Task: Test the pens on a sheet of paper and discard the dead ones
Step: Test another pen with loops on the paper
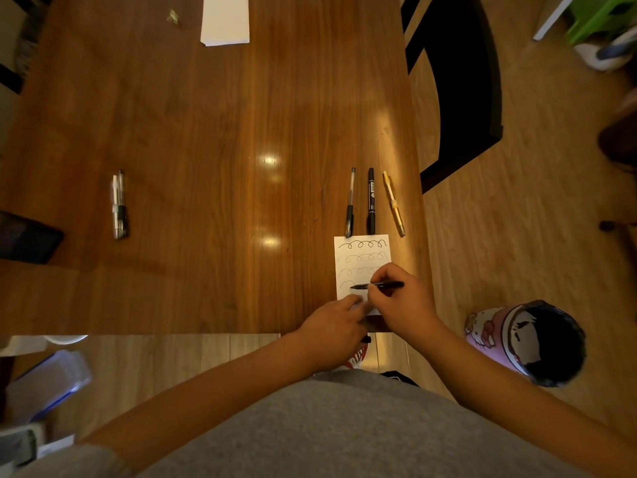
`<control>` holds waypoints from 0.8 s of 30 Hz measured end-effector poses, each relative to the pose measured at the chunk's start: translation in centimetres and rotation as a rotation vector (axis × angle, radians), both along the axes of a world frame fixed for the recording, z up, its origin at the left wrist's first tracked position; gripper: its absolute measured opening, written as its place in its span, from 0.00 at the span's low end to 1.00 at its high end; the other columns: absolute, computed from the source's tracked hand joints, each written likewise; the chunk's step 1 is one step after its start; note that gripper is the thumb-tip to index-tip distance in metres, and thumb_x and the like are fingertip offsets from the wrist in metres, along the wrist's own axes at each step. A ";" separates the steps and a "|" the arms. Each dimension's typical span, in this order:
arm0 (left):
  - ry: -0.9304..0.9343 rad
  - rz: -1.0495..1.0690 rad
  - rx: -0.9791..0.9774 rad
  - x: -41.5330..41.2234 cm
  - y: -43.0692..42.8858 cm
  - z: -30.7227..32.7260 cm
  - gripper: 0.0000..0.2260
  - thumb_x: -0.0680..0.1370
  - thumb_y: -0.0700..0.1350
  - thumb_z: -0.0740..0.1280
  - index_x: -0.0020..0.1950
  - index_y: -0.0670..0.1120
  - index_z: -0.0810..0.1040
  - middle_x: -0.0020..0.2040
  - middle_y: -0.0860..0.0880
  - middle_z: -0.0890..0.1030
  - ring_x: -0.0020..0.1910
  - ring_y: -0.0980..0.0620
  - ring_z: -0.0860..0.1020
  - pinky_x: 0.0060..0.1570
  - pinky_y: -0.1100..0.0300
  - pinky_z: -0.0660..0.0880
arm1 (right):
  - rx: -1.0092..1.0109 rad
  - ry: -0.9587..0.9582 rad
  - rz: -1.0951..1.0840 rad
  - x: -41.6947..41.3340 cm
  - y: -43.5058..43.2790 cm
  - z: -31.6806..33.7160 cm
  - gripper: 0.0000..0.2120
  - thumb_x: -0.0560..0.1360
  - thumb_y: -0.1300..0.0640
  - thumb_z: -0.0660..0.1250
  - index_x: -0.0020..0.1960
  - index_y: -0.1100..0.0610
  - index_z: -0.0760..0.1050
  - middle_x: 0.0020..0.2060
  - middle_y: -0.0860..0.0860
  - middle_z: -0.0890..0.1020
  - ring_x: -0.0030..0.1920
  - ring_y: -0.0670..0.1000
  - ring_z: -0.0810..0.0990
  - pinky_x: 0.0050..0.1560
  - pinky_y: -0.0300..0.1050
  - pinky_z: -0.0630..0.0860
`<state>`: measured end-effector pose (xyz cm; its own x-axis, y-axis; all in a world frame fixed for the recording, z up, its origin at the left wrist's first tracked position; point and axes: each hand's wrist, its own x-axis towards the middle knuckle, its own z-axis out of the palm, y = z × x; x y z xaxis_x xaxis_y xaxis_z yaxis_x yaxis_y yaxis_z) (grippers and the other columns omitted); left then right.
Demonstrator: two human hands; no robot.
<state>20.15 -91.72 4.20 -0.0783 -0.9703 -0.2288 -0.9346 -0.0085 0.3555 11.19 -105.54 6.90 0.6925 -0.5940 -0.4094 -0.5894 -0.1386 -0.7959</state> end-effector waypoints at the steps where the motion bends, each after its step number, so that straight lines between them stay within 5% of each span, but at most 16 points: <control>1: -0.012 -0.007 0.003 0.0 0.0 0.0 0.17 0.80 0.51 0.63 0.68 0.49 0.75 0.72 0.46 0.66 0.67 0.46 0.67 0.59 0.54 0.73 | -0.006 -0.006 0.001 0.1 0.0 0.1 0.10 0.75 0.59 0.70 0.43 0.45 0.73 0.40 0.41 0.79 0.41 0.42 0.80 0.32 0.25 0.72; 17: -0.032 -0.043 0.071 -0.5 -1.2 0.5 0.18 0.81 0.51 0.61 0.69 0.44 0.73 0.77 0.42 0.61 0.75 0.43 0.58 0.70 0.49 0.62 | -0.008 -0.014 -0.048 -0.1 -1.3 0.1 0.11 0.75 0.61 0.69 0.43 0.46 0.72 0.42 0.43 0.80 0.45 0.44 0.79 0.40 0.34 0.73; 24: 0.014 -0.024 0.101 -0.3 -1.6 1.1 0.17 0.81 0.51 0.62 0.68 0.46 0.73 0.77 0.44 0.60 0.73 0.44 0.61 0.58 0.51 0.74 | -0.012 -0.037 -0.075 -1.2 -1.5 0.2 0.10 0.74 0.62 0.69 0.43 0.48 0.74 0.39 0.45 0.80 0.43 0.46 0.80 0.41 0.37 0.75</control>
<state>19.85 -93.33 5.30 -0.1046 -0.9402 -0.3241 -0.9301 -0.0229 0.3666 10.03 -107.04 7.13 0.6605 -0.6492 -0.3772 -0.5688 -0.1048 -0.8158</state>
